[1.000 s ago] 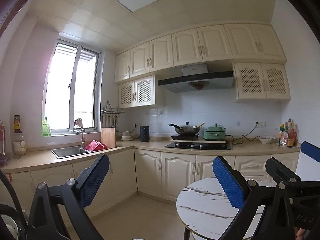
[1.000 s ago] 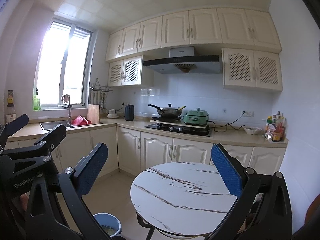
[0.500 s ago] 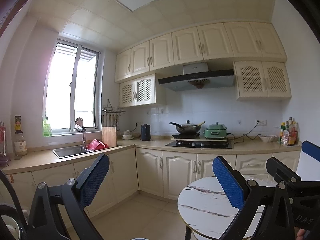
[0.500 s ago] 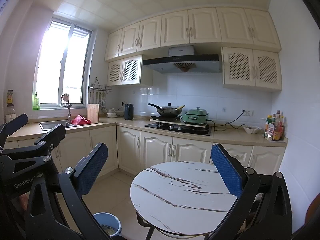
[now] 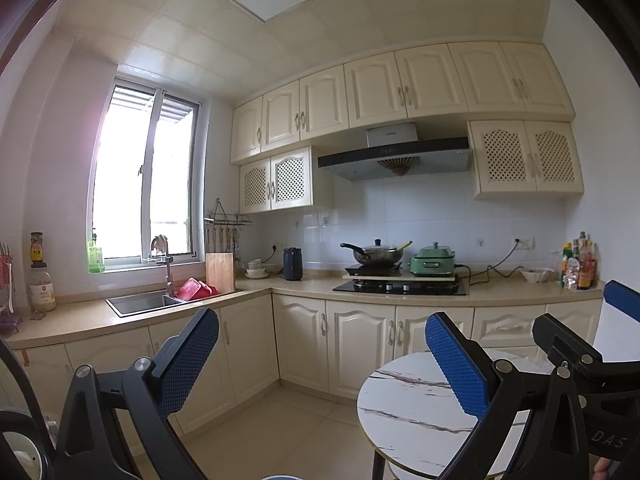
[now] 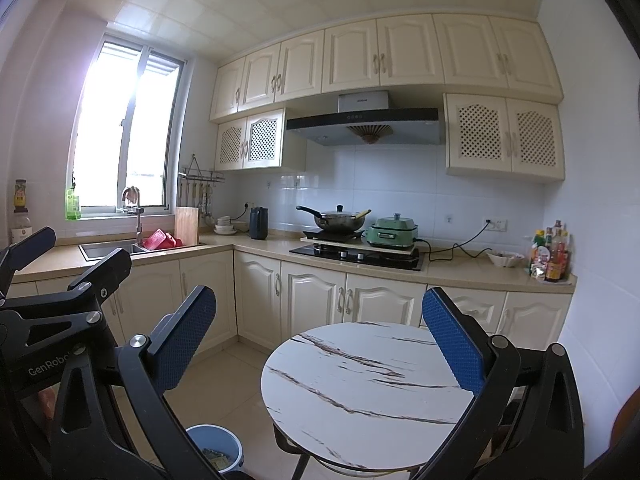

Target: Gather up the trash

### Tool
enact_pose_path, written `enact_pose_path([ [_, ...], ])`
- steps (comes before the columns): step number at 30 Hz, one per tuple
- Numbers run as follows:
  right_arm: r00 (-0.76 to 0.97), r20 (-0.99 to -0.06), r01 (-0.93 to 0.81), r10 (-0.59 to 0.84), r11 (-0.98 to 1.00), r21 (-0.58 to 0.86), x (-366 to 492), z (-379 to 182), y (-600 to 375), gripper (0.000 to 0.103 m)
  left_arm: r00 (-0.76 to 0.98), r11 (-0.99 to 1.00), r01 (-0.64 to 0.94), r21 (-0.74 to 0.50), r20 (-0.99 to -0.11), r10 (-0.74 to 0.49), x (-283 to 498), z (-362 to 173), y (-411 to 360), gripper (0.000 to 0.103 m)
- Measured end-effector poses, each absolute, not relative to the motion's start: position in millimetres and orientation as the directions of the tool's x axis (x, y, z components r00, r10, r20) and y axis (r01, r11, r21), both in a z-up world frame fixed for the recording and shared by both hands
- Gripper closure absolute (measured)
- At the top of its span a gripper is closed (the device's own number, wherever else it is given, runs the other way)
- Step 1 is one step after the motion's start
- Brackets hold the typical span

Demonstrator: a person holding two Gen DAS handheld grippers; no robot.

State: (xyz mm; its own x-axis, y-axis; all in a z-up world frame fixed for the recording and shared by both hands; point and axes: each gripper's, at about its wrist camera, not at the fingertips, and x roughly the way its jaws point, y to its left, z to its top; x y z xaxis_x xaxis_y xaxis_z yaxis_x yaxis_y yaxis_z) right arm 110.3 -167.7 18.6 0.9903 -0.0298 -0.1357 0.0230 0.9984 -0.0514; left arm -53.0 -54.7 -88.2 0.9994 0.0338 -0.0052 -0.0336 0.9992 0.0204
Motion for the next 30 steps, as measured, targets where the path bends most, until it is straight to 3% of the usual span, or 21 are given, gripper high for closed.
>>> enact_pose_path([
  [30, 0.989, -0.141, 0.025, -0.031, 0.998, -0.049, 111.4, 11.6, -166.4, 0.000, 0.999, 0.999, -0.033, 0.030, -0.003, 0.033, -49.0, -80.4, -36.6, 0.000],
])
